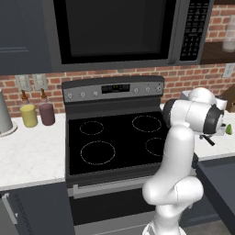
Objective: Pick the whisk from the drawer and place it on the counter.
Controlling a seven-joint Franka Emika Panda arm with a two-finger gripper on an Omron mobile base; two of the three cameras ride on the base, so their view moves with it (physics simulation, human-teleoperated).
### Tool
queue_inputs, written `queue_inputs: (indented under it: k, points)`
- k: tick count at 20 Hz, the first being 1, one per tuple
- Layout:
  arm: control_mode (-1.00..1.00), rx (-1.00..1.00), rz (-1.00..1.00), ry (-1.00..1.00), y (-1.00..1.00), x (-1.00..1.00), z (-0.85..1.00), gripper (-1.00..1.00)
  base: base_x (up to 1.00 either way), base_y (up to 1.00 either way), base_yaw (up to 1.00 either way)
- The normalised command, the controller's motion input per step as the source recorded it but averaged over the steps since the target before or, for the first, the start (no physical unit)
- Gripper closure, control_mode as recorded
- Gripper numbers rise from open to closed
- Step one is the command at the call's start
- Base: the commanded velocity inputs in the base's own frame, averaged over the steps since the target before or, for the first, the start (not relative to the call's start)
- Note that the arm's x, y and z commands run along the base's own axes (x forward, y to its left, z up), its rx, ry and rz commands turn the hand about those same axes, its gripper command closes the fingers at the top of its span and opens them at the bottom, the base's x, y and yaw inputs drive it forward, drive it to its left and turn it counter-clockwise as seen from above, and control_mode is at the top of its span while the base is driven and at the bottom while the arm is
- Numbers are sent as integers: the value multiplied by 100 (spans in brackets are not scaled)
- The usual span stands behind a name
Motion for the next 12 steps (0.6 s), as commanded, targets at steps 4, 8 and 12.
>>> queue_inputs:
  k: [4,8,12]
  points:
    - [-100,0,0,0,0,0,-23,100,0,0,0]
    - [-100,0,0,0,0,0,-15,-100,0,0,0]
    - [-100,0,0,0,0,0,0,-100,0,0,0]
